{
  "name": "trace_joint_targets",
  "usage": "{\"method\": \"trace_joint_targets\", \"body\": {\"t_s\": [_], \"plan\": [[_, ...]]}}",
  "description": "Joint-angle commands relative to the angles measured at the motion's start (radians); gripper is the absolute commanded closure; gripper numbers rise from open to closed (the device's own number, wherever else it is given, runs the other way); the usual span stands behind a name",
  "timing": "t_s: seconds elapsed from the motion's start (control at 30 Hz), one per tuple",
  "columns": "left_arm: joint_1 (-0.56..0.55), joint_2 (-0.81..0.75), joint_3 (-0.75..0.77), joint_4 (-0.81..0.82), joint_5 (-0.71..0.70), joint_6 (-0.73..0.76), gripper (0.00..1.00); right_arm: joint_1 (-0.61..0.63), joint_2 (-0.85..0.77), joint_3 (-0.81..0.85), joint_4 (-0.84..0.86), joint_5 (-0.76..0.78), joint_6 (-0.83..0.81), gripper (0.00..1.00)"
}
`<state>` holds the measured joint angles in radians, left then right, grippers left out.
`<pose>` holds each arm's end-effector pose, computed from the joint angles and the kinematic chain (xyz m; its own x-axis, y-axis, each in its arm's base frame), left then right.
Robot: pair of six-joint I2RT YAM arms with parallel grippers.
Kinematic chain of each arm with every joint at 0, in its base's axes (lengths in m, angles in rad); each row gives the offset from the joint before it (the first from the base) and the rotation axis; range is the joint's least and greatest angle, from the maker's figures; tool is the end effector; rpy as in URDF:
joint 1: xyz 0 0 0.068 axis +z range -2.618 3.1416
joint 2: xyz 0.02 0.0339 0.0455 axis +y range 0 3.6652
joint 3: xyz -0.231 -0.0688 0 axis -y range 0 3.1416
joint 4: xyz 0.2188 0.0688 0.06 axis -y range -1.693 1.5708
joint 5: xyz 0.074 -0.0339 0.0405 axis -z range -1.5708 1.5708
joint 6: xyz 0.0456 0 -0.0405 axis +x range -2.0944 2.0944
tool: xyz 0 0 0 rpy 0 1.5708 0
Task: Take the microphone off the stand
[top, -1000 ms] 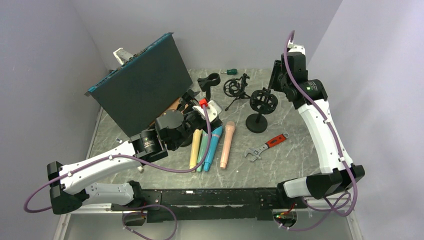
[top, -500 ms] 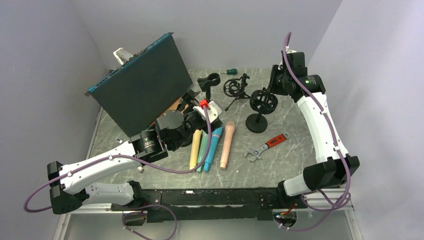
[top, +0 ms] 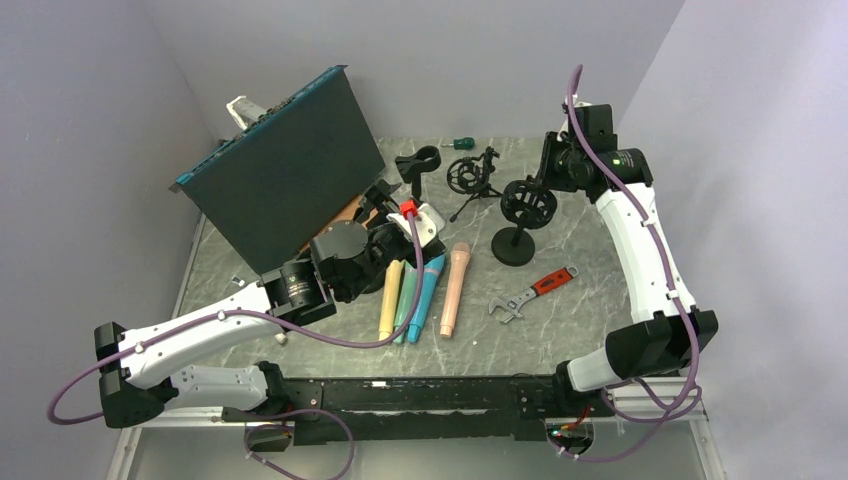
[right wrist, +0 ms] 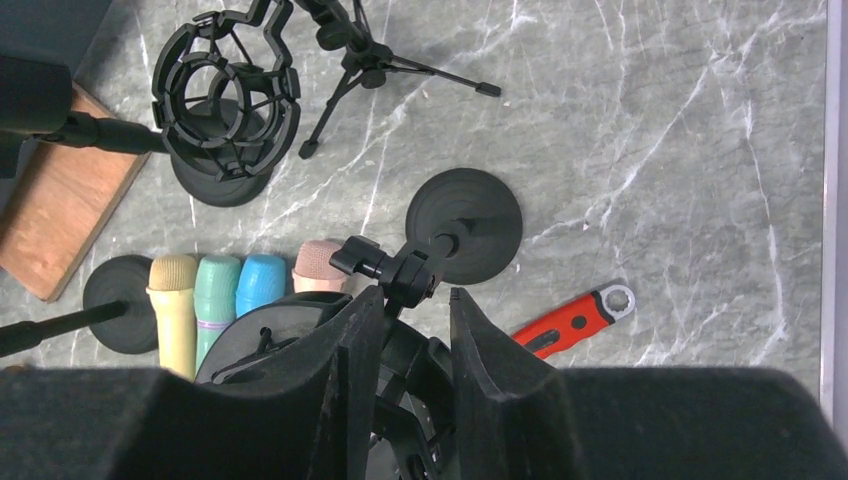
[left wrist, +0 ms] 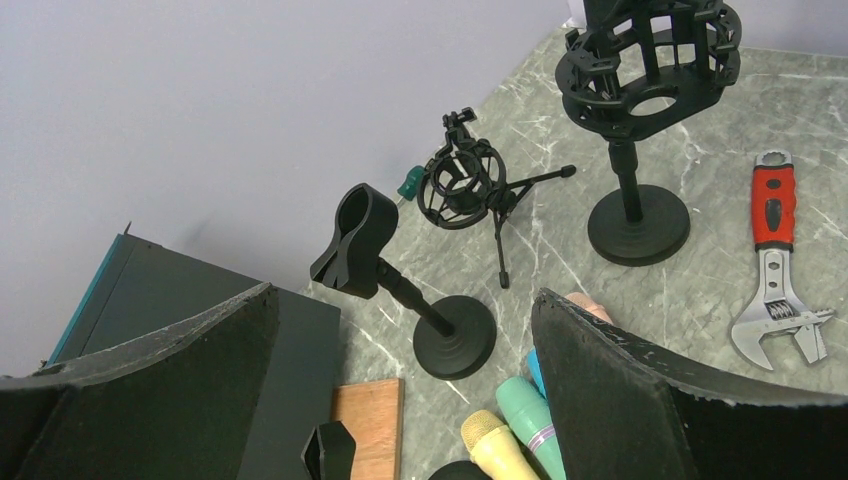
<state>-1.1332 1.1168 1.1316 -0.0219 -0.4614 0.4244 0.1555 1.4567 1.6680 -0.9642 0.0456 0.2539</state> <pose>0.1249 -0.2191 0.3835 0.2535 0.3282 -0.9100 0.5684 0.7106 0.4146 0.2792 0.0417 0.3658 -0.6845 0.1467 -0.7141 0.0517 0.9869 0.1531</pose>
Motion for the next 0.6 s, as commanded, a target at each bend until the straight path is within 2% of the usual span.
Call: {"method": "trace_joint_targets", "body": {"t_s": [0.0, 0.57], "plan": [[-0.008, -0.015, 0.0, 0.039, -0.014, 0.004, 0.01, -0.017, 0.009, -0.011, 0.001, -0.011, -0.018, 0.68], [-0.013, -0.02, 0.0, 0.04, -0.019, 0.009, 0.01, -0.021, -0.005, -0.285, 0.098, -0.049, 0.025, 0.71]]}}
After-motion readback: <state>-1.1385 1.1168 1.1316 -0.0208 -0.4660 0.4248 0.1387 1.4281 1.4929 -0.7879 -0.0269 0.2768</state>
